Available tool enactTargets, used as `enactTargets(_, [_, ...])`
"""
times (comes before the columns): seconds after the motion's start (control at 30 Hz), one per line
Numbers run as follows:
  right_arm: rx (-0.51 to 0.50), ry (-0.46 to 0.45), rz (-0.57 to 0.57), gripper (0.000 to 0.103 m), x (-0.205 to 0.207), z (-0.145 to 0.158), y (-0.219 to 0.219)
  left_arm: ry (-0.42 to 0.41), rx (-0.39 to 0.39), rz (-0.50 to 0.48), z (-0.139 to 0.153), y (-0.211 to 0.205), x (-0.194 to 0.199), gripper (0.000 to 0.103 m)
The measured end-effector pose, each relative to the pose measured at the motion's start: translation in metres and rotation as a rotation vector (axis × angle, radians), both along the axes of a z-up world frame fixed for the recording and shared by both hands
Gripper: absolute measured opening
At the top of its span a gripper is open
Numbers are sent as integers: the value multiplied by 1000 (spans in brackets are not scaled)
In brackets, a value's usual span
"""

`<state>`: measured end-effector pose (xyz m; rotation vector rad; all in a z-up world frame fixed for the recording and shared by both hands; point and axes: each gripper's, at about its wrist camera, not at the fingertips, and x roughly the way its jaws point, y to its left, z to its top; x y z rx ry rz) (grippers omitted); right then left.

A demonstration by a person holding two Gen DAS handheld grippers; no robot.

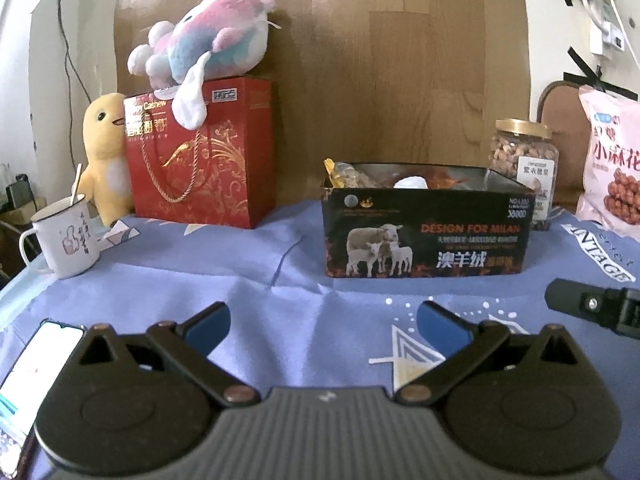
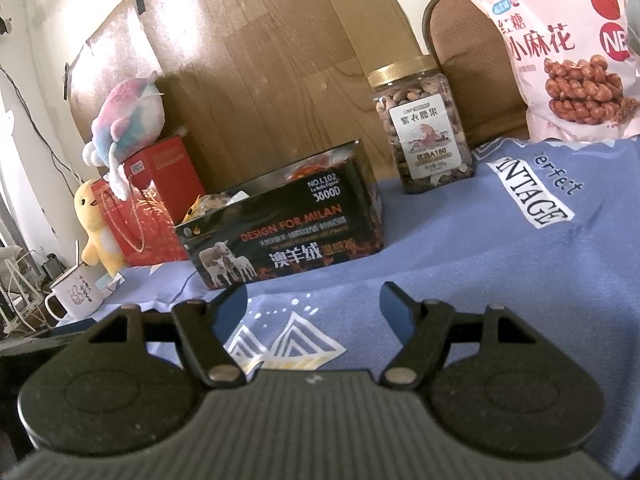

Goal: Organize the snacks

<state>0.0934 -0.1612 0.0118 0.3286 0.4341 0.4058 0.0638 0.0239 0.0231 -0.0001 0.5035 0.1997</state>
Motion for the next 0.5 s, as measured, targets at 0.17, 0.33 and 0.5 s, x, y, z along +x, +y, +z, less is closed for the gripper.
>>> enactTargets(0.17, [0, 0, 0, 76, 0, 0, 0, 4, 9, -12, 3, -4, -2, 103])
enactTargets(0.33, [0, 0, 1, 76, 0, 0, 0, 15, -5, -27, 5, -6, -3, 103])
enactTargets(0.5, [0, 0, 1, 76, 0, 0, 0, 20, 2, -29, 5, -8, -3, 103])
